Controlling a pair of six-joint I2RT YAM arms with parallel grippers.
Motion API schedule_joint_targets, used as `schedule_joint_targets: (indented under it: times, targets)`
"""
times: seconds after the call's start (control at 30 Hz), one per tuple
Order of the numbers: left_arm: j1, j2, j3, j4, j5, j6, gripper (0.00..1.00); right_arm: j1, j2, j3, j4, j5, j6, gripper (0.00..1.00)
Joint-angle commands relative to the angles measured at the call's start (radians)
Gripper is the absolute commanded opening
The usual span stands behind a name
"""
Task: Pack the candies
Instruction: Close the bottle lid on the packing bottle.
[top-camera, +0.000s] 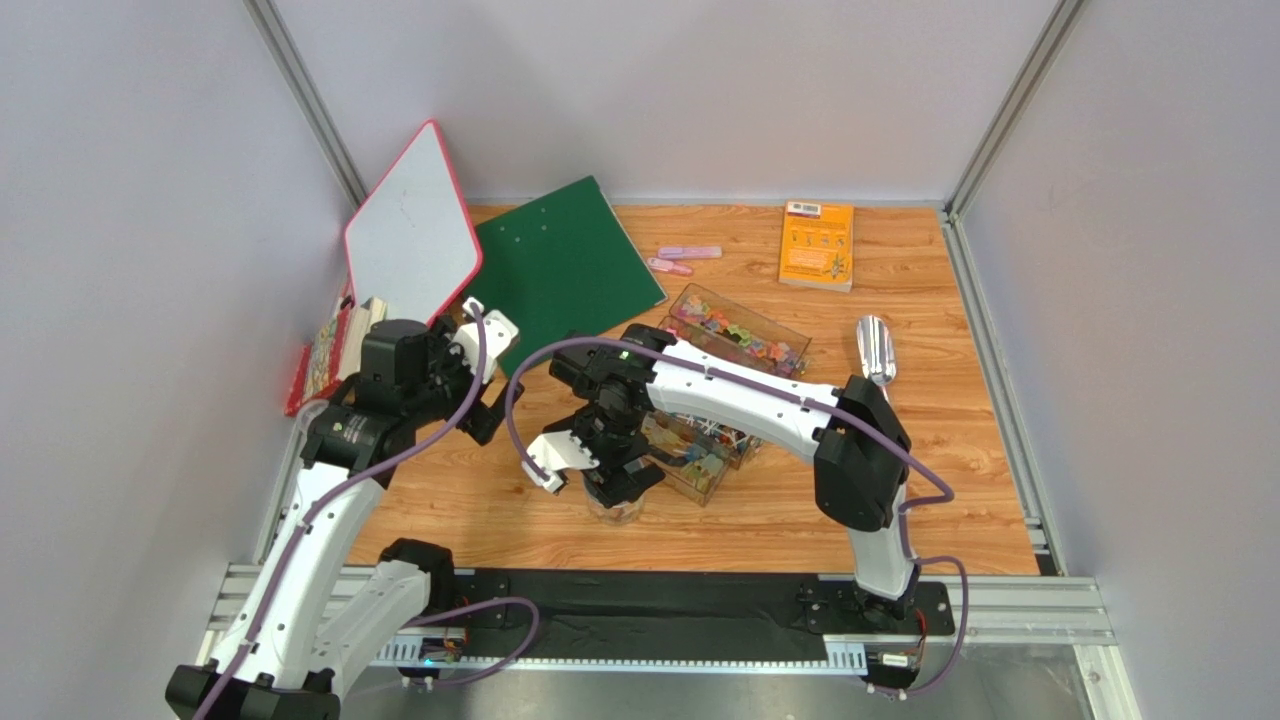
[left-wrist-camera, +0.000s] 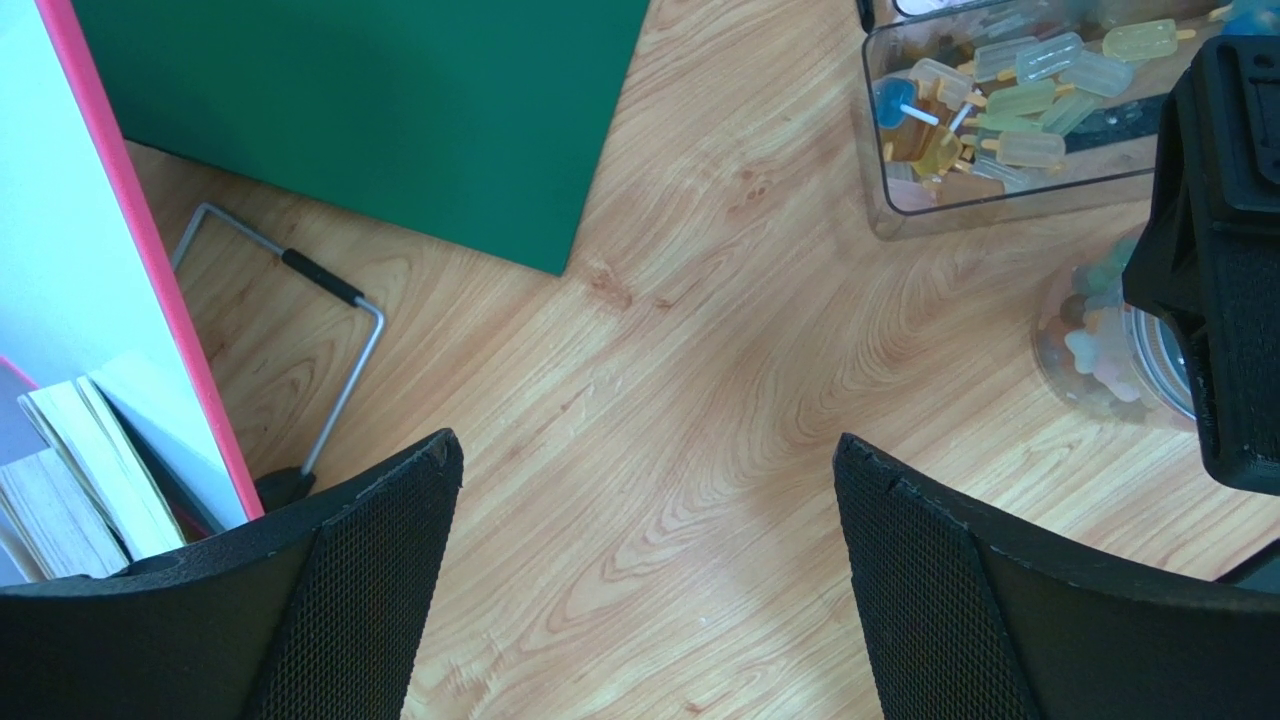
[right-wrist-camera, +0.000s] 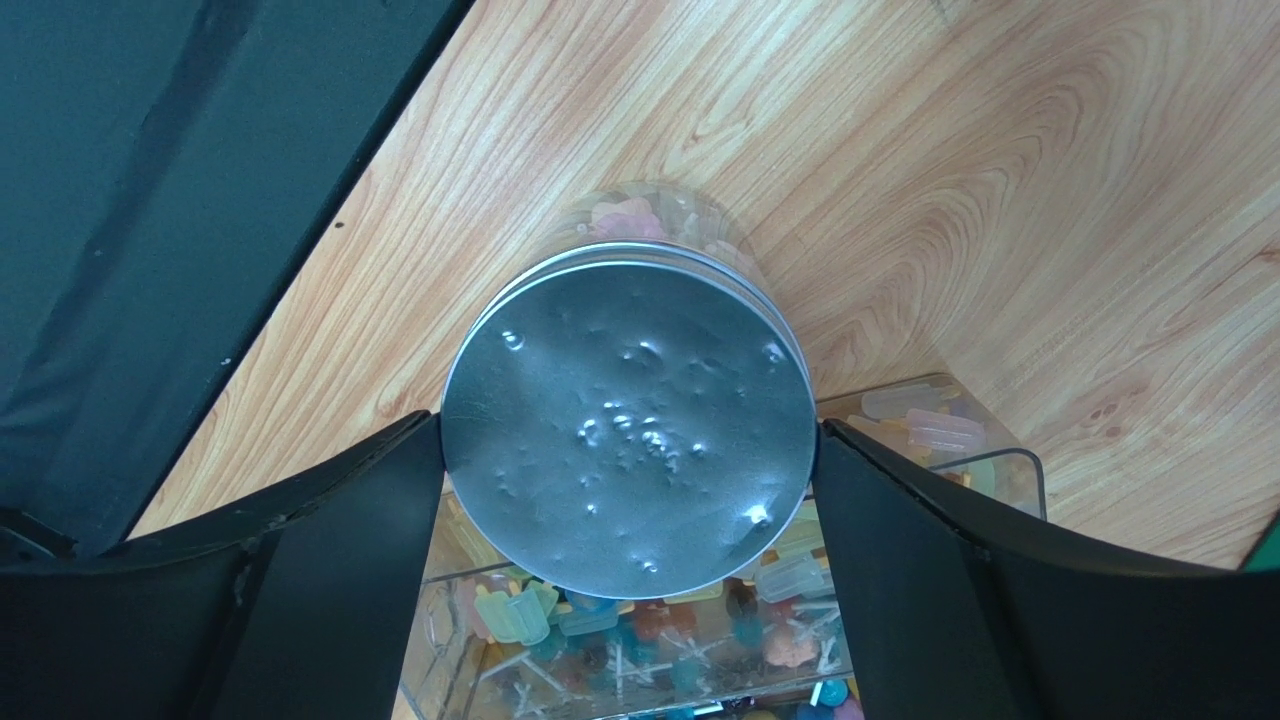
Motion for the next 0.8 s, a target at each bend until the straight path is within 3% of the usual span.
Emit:
schedule_joint_targets:
  times: [0.0,0.1,0.17,0.77]
  targets:
    - [0.007,0.003,0.014,0.021,0.024,-0.015,0.98,-0.013,0.002,-0.008,0.030,-0.038,0.038,0.91]
    - [0.007,0.008,0.014,0.021,0.027,-0.017,0.98,-0.017,-0.004,-0.019,0.038,-0.047,0.043,0.93]
    - [0.006,0.009,0.016,0.023,0.027,-0.017,0.98,-0.020,-0.004,-0.027,0.041,-0.046,0.041,1.00]
    - [0.007,0.019,0.019,0.027,0.030,-0.017,0.98,-0.025,-0.052,-0.079,0.091,-0.006,0.067,1.00]
